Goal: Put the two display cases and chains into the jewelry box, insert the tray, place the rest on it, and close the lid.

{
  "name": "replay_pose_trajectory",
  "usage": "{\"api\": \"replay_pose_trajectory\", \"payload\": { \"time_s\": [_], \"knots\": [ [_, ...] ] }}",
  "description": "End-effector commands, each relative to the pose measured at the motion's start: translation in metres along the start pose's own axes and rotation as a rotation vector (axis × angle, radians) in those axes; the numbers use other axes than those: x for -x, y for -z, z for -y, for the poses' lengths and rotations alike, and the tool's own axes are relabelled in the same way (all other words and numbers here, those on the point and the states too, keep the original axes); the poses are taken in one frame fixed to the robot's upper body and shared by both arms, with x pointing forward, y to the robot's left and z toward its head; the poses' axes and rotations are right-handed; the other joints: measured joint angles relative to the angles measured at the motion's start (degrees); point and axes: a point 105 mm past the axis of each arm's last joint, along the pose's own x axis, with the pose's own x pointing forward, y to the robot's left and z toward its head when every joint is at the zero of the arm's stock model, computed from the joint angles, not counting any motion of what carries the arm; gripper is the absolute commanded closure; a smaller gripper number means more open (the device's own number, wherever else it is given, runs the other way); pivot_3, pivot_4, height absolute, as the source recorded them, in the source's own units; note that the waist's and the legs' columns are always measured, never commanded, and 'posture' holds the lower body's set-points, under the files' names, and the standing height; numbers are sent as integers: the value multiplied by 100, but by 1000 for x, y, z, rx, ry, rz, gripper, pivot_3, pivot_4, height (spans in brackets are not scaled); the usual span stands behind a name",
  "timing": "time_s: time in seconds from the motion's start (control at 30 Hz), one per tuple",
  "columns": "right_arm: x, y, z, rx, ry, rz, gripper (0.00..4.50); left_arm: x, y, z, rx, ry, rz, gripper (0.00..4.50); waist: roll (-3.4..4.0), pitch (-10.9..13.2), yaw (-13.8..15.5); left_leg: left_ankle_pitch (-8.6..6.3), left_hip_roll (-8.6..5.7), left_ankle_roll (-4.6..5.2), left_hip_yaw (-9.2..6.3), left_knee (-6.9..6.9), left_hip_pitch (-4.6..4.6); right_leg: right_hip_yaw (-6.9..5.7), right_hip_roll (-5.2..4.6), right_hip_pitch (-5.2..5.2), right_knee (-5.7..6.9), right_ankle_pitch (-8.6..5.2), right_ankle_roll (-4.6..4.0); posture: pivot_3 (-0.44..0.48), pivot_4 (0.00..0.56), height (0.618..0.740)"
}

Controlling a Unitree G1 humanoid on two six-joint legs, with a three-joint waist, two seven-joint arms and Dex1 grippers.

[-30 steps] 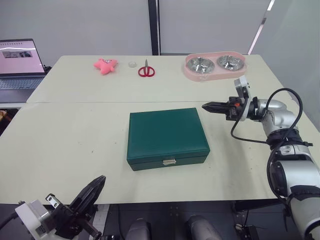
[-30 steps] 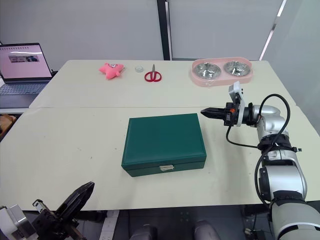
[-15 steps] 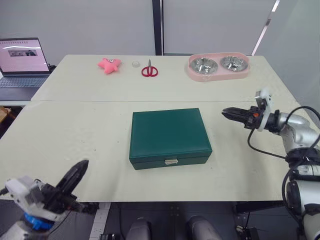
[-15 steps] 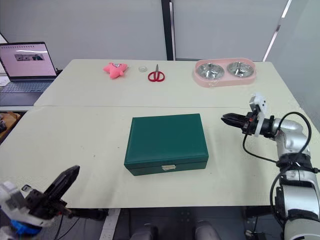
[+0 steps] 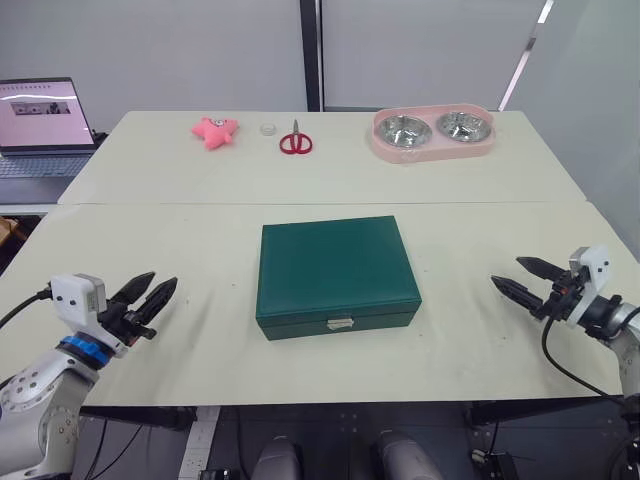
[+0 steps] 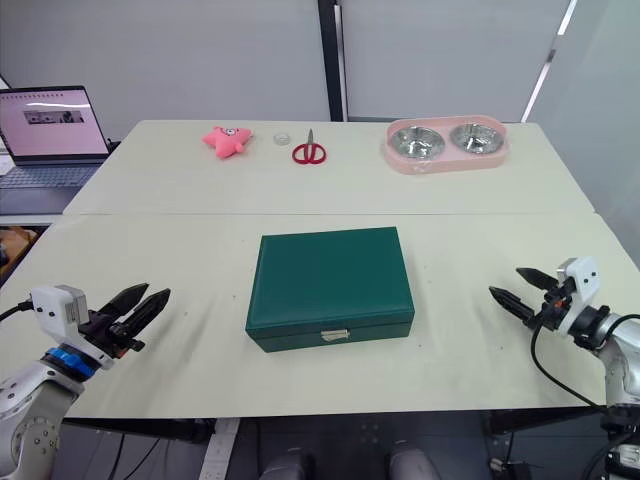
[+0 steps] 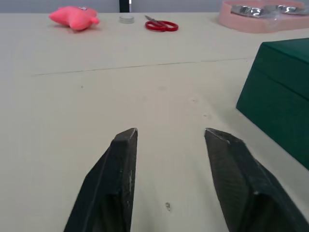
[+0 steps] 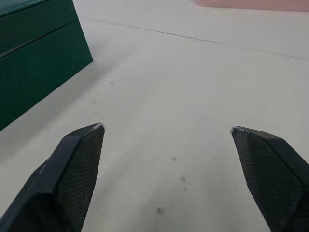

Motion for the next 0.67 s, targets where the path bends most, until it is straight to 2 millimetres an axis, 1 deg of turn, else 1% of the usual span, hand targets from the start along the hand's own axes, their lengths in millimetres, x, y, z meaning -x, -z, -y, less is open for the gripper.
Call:
{"api": "replay_pose_trajectory", "payload": {
  "time_s": [0.03, 0.1, 0.13, 0.23, 0.33, 0.6, 0.67],
  "knots": [
    [12, -12, 2, 41, 31, 41, 0, -2, -1, -10, -41, 11, -16, 943, 0, 0, -12, 0, 1, 0, -1, 0, 0, 0, 1, -1, 0, 0, 0, 0, 150, 740],
    [18, -4, 3, 31, 51, 27, 0, -7, 1, -14, -49, 22, -40, 257, 0, 0, -10, 0, 1, 0, -1, -1, 0, 0, 0, -1, 1, 0, 0, 0, 150, 740],
    [21, 0, 5, 28, 71, 21, 0, -10, 0, -17, -46, 30, -46, 28, 0, 0, -1, 0, 1, 0, -1, -1, 1, -1, 0, -1, 1, 0, 0, 0, 150, 740],
    [25, 4, 7, 32, 92, 15, 0, -14, -2, -24, -30, 25, -55, 28, 0, 0, 15, 0, 0, 0, -5, 1, 0, -5, 1, 0, 2, 0, 0, 0, 150, 740],
    [26, 6, 8, 32, 94, 12, 0, -15, 1, -27, -43, 17, -84, 28, 0, 0, 4, 0, 1, 0, -2, 0, 0, -2, -1, 0, 2, 0, 0, 0, 150, 740],
    [21, 6, 6, 40, 86, 15, 0, -15, 0, -20, -68, 33, -93, 28, 0, 0, 11, 0, 1, 0, -4, 0, 0, -4, -3, 0, 2, 0, 0, 0, 150, 740],
    [19, 6, 6, 42, 82, 14, 0, -15, 0, -21, -77, 25, -98, 28, 0, 0, 11, 0, 1, 0, -3, 0, 0, -3, -3, 0, 2, 0, 0, 0, 150, 740]
  ]
}}
